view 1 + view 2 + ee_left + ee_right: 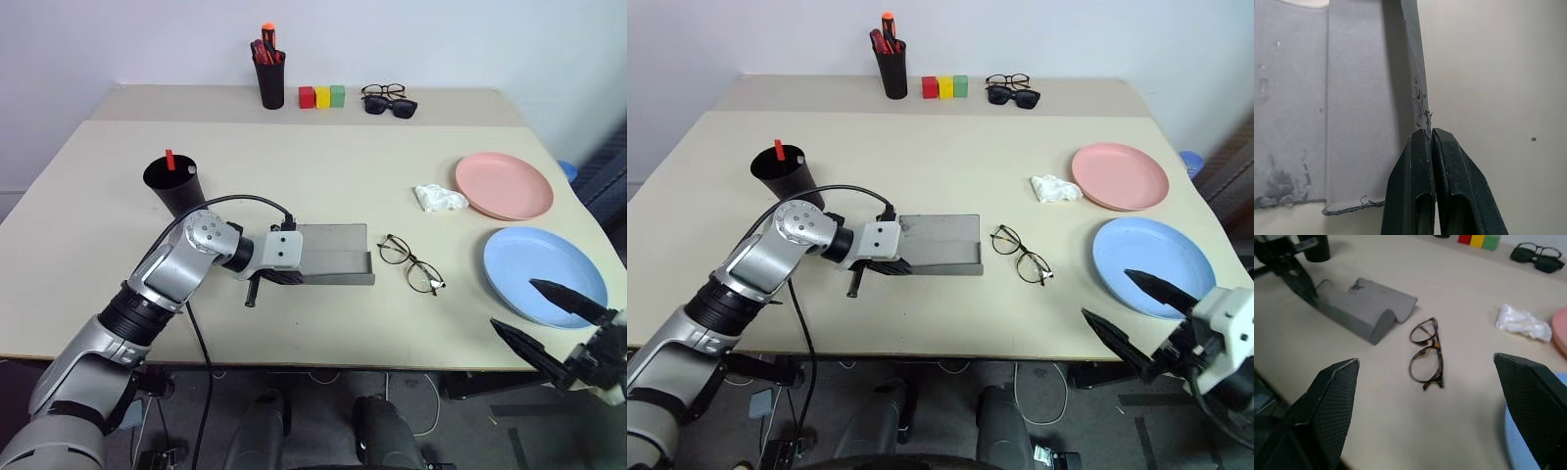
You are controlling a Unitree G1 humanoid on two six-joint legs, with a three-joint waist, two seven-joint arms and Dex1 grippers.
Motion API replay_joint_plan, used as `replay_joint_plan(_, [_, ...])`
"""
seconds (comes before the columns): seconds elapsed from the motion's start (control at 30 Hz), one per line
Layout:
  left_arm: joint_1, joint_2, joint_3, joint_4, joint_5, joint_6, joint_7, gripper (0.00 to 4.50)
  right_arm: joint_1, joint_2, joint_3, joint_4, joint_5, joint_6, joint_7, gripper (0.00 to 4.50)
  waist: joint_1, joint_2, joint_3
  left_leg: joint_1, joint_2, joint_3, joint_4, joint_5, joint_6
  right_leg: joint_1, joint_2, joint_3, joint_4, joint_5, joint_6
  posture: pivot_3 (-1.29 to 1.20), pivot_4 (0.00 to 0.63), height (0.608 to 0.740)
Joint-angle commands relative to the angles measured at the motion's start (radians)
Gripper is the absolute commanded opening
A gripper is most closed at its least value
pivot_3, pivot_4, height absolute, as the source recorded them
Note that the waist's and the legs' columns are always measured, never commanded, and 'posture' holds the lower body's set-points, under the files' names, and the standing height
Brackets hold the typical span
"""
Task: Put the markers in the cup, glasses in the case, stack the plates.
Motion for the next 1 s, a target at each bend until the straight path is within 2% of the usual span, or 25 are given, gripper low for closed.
replay_joint_plan(0.03, [-0.029,-0.009,0.001,0.014,0.015,-0.033,-0.006,0.10,0.004,-0.008,-0.040,-0.050,0.039,0.006,0.000,4.50,0.002,0.000,0.000,0.000,0.000,0.000,0.000,0.000,0.000,0.000,0.000,0.000,0.000,0.000,0.000,0.00,0.150,0.740])
replay_joint_plan(0.17, [-0.033,-0.013,0.003,0.028,0.020,-0.042,-0.016,0.10,-0.007,-0.003,-0.027,-0.066,0.031,0.013,-0.023,4.50,0.003,0.000,0.000,0.000,0.000,0.000,0.000,0.000,0.000,0.000,-0.001,0.000,-0.001,0.000,0.000,0.00,0.150,0.740])
replay_joint_plan(0.2, [-0.032,-0.011,0.001,0.027,0.020,-0.042,-0.022,0.33,-0.010,-0.002,-0.023,-0.069,0.029,0.016,-0.029,4.50,0.003,0.000,0.000,-0.001,0.000,0.000,0.000,0.000,0.000,0.000,-0.001,0.000,-0.001,0.000,0.000,0.00,0.150,0.740])
replay_joint_plan(0.27, [-0.025,0.001,-0.003,0.010,0.012,-0.037,-0.055,0.95,-0.019,-0.004,-0.013,-0.072,0.022,0.020,-0.042,4.50,0.003,0.000,0.000,-0.001,0.000,0.000,0.000,0.000,0.000,0.000,-0.001,0.000,-0.001,0.000,0.000,0.00,0.150,0.740])
replay_joint_plan(0.43, [-0.026,-0.021,0.017,0.009,0.014,-0.016,-0.036,3.47,-0.064,-0.008,0.021,-0.079,-0.021,0.031,-0.105,4.50,0.003,0.000,0.000,-0.001,0.000,0.000,0.000,0.000,0.000,-0.001,-0.001,0.000,-0.001,0.000,0.000,0.00,0.150,0.740])
replay_joint_plan(0.53, [-0.018,-0.018,0.046,-0.023,-0.011,0.007,-0.032,3.47,-0.114,-0.022,0.065,-0.094,-0.031,0.084,-0.179,4.50,0.001,0.000,0.000,-0.001,0.000,0.000,0.000,0.000,0.000,-0.001,-0.001,0.000,-0.001,0.000,0.000,0.00,0.150,0.740])
replay_joint_plan(0.63, [0.002,-0.005,0.095,-0.074,-0.054,0.038,-0.021,3.47,-0.169,-0.064,0.118,-0.109,0.047,0.253,-0.287,4.50,0.000,0.000,0.000,-0.001,0.000,0.000,0.000,0.000,0.000,-0.001,-0.001,0.000,-0.001,0.000,-0.001,0.00,0.150,0.740])
replay_joint_plan(0.67, [0.018,-0.002,0.128,-0.097,-0.088,0.042,-0.018,3.47,-0.205,-0.081,0.158,-0.115,0.022,0.291,-0.331,4.50,0.001,0.000,0.000,-0.002,0.001,0.000,-0.001,0.000,0.000,-0.002,-0.001,0.000,-0.001,0.000,-0.001,0.00,0.150,0.740])
replay_joint_plan(0.77, [0.090,-0.037,0.260,-0.134,-0.166,-0.060,0.065,3.47,-0.328,-0.128,0.276,-0.089,-0.024,0.404,-0.430,4.50,-0.004,0.001,0.000,-0.001,0.001,0.000,-0.001,0.000,0.000,-0.002,-0.001,0.000,-0.001,0.001,-0.001,0.00,0.150,0.740])
replay_joint_plan(0.87, [0.149,-0.030,0.308,-0.149,-0.178,-0.126,0.097,3.47,-0.465,-0.146,0.387,-0.031,-0.034,0.482,-0.454,4.50,0.001,0.001,-0.001,-0.001,0.001,0.000,-0.001,0.000,0.000,-0.002,-0.001,0.000,-0.001,0.001,-0.002,0.00,0.150,0.740])
replay_joint_plan(1.0, [0.191,0.016,0.323,-0.184,-0.272,0.065,0.065,3.47,-0.646,-0.177,0.535,0.080,-0.076,0.552,-0.421,4.50,0.002,0.000,0.000,-0.002,-0.001,0.001,0.000,0.000,0.000,-0.001,-0.001,0.000,-0.002,0.001,-0.001,0.00,0.150,0.740])
